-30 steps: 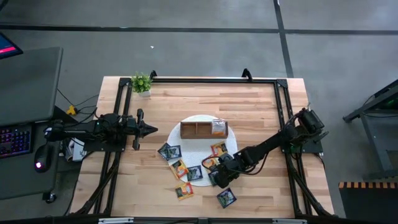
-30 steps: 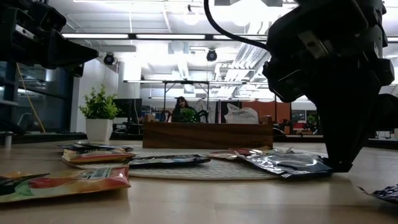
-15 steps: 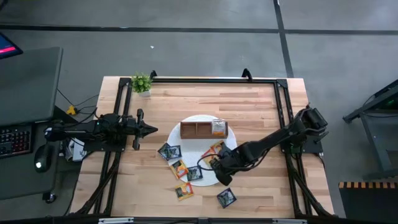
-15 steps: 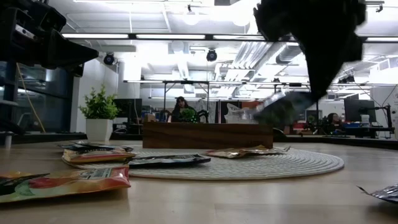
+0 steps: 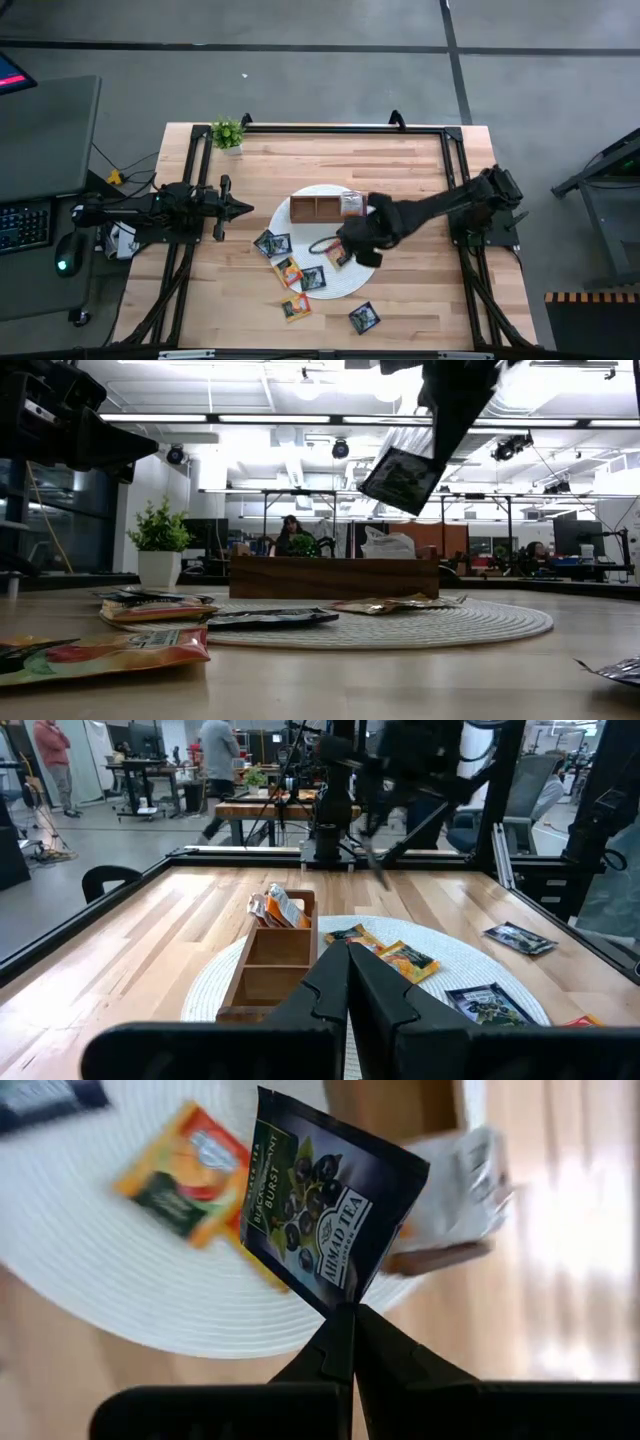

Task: Pick & Place Tea
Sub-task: Put the blue tea bag into the middle section of the wooden organizer

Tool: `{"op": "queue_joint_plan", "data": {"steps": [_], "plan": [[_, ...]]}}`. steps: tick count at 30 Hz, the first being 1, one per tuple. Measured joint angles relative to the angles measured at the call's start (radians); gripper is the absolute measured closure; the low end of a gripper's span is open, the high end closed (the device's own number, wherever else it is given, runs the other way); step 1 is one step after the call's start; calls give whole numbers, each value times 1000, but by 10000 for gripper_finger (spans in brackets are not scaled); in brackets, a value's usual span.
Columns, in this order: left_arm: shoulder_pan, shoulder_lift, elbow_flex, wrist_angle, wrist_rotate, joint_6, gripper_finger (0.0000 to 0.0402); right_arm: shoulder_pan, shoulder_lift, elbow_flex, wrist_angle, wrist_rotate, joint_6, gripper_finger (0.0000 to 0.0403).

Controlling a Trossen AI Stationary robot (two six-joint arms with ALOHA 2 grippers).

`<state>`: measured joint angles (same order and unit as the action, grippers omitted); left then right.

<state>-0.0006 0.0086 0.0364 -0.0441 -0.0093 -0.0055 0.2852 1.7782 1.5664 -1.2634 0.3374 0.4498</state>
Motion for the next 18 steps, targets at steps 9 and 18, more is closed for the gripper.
{"op": "queue_joint_plan", "data": {"steps": [9, 18], "plan": [[0, 0, 0, 0, 0, 0, 401, -145, 9, 30, 44, 111, -439, 403], [0, 0, 0, 0, 0, 0, 401, -210, 57, 31, 191, 213, -796, 403]]}}
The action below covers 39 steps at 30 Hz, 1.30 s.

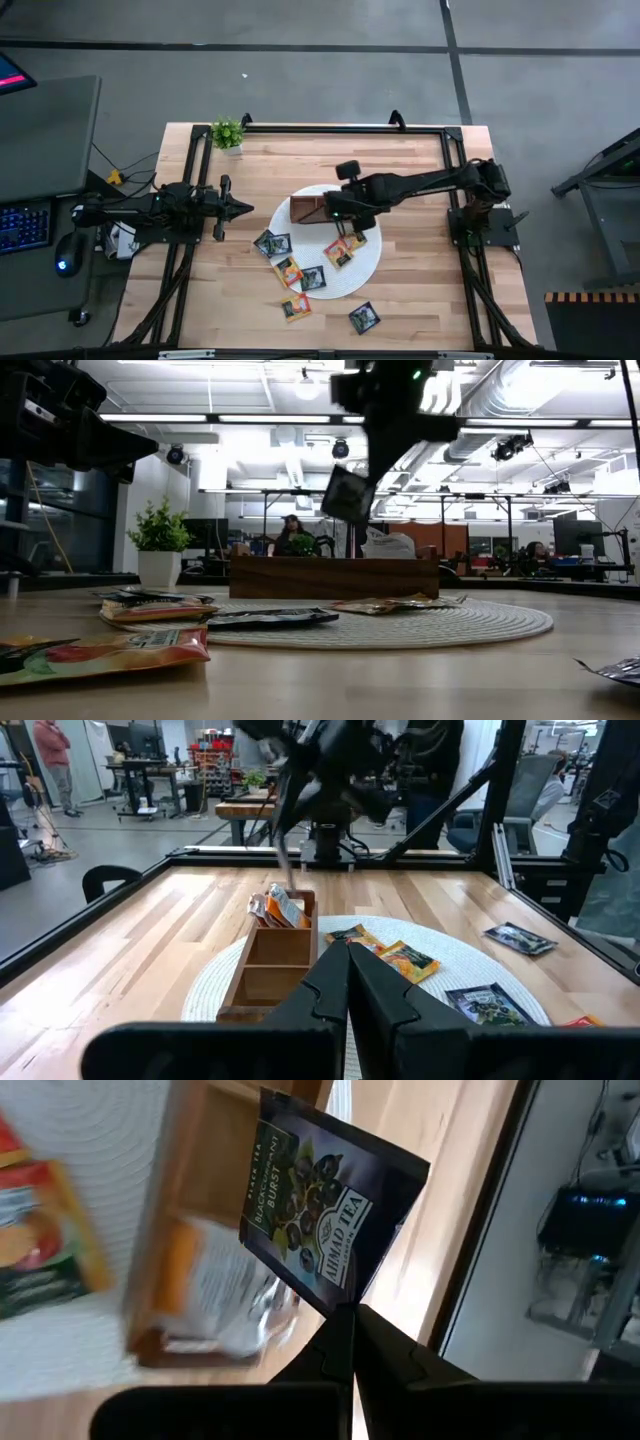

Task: Pick & Place Tea
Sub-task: Put the blue tea bag into the middle section of the wooden organizer

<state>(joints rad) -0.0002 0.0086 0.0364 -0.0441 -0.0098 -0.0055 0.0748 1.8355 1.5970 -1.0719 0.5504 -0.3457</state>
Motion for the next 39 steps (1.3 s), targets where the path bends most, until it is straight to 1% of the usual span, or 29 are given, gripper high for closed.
{"op": "queue_joint_plan", "data": {"steps": [3, 8, 16, 19, 23, 28, 33, 39], "plan": [[0, 0, 0, 0, 0, 0, 401, -19, 36, 0, 52, 2, -55, 403], [0, 0, 0, 0, 0, 0, 401, -38, 83, -1, 81, 28, -63, 403], [0, 0, 0, 0, 1, 0, 401, -44, 99, -1, 134, -6, -104, 403], [0, 0, 0, 0, 1, 0, 401, -48, 108, -1, 135, -42, -87, 403], [0, 0, 0, 0, 1, 0, 401, -50, 122, -2, 135, -45, -75, 403], [0, 0, 0, 0, 0, 0, 401, -62, 139, -1, 110, -74, 13, 403], [0, 0, 0, 0, 0, 0, 401, -69, 149, -1, 97, -76, 58, 403], [0, 0, 0, 0, 0, 0, 401, -75, 153, -1, 66, -86, 74, 403]]}}
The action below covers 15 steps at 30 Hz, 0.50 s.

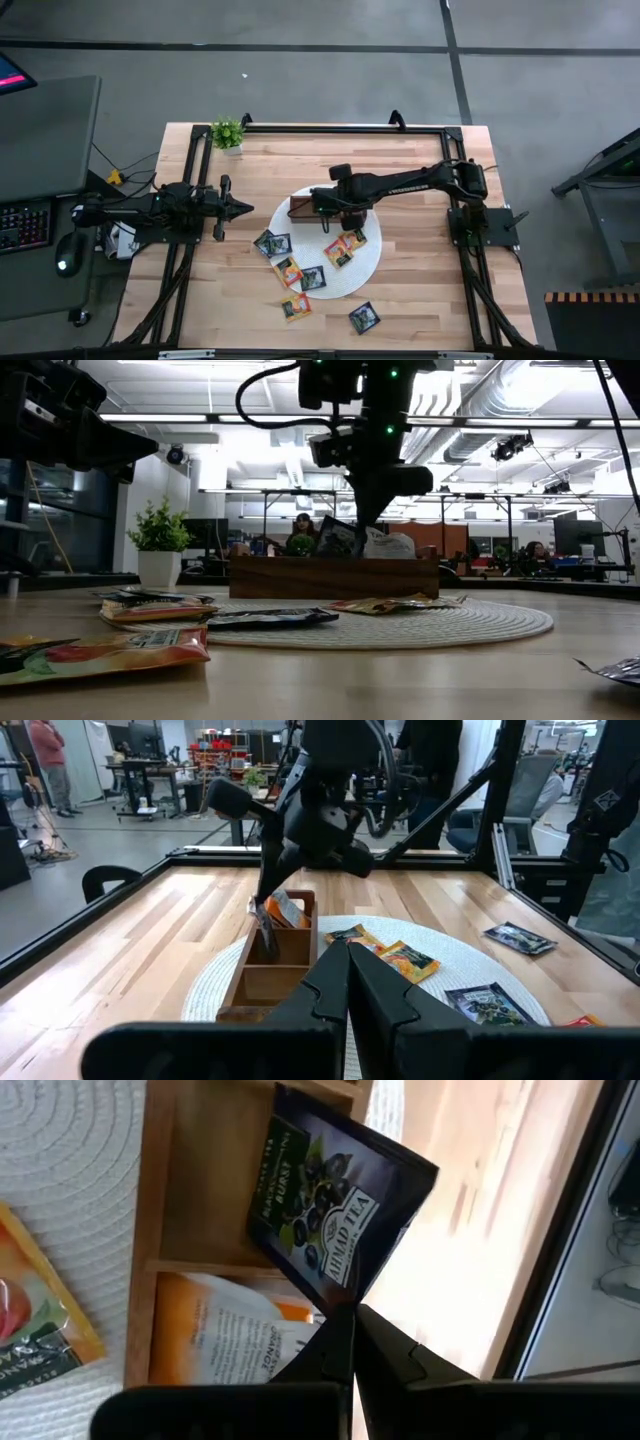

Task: Pick & Place Tea
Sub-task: Put the blue tea bag into the middle section of the wooden organizer

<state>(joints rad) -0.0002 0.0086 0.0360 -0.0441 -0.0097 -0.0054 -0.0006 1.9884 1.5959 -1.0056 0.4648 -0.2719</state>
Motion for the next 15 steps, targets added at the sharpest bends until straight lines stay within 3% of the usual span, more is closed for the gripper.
{"op": "queue_joint_plan", "data": {"steps": [15], "plan": [[0, 0, 0, 0, 0, 0, 401, 0, 0, -2, -6, -27, -24, 402]]}}
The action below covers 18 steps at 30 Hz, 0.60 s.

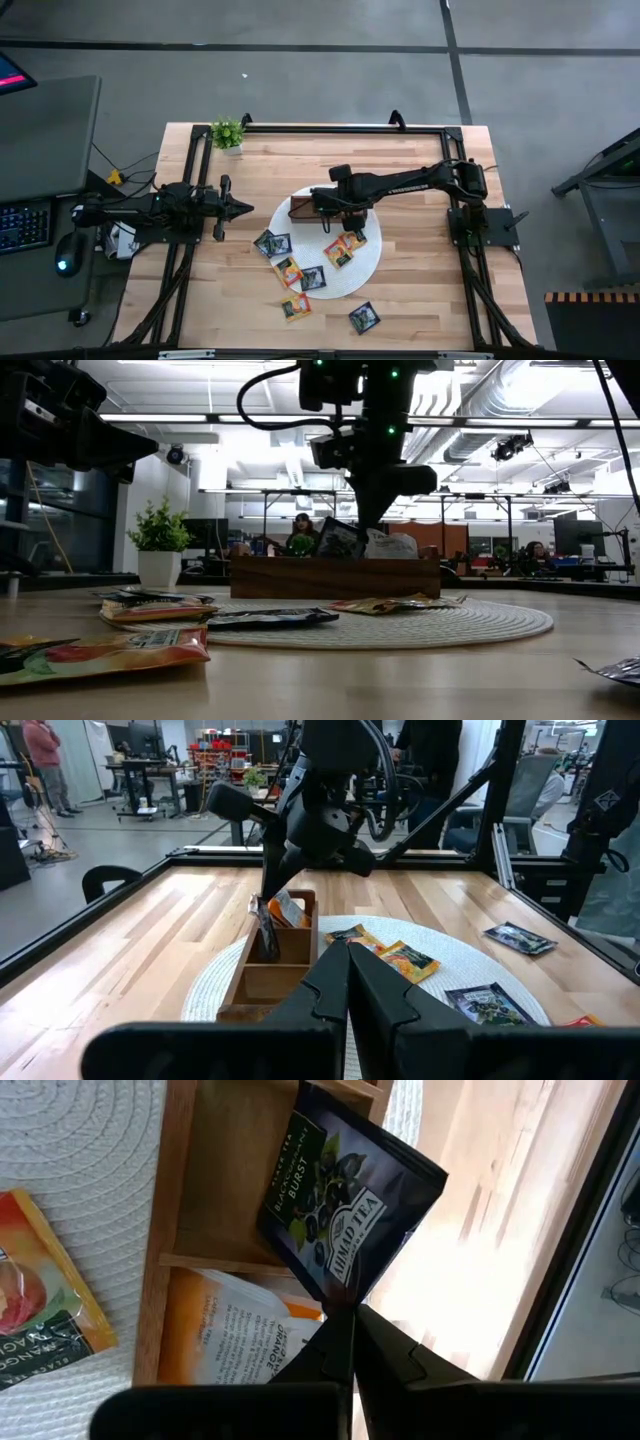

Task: Pick & Place Tea
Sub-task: Put the blue tea bag into the middle section of the wooden organizer

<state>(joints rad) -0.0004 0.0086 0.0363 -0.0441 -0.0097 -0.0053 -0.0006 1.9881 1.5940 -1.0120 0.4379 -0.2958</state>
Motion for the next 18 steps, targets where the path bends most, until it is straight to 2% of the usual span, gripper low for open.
{"op": "queue_joint_plan", "data": {"steps": [7, 18], "plan": [[0, 0, 0, 0, 0, 0, 401, 1, 0, 0, 25, 0, 0, 394], [0, 0, 0, 0, 0, 0, 401, 1, 0, 0, 35, 43, -1, 318]]}}
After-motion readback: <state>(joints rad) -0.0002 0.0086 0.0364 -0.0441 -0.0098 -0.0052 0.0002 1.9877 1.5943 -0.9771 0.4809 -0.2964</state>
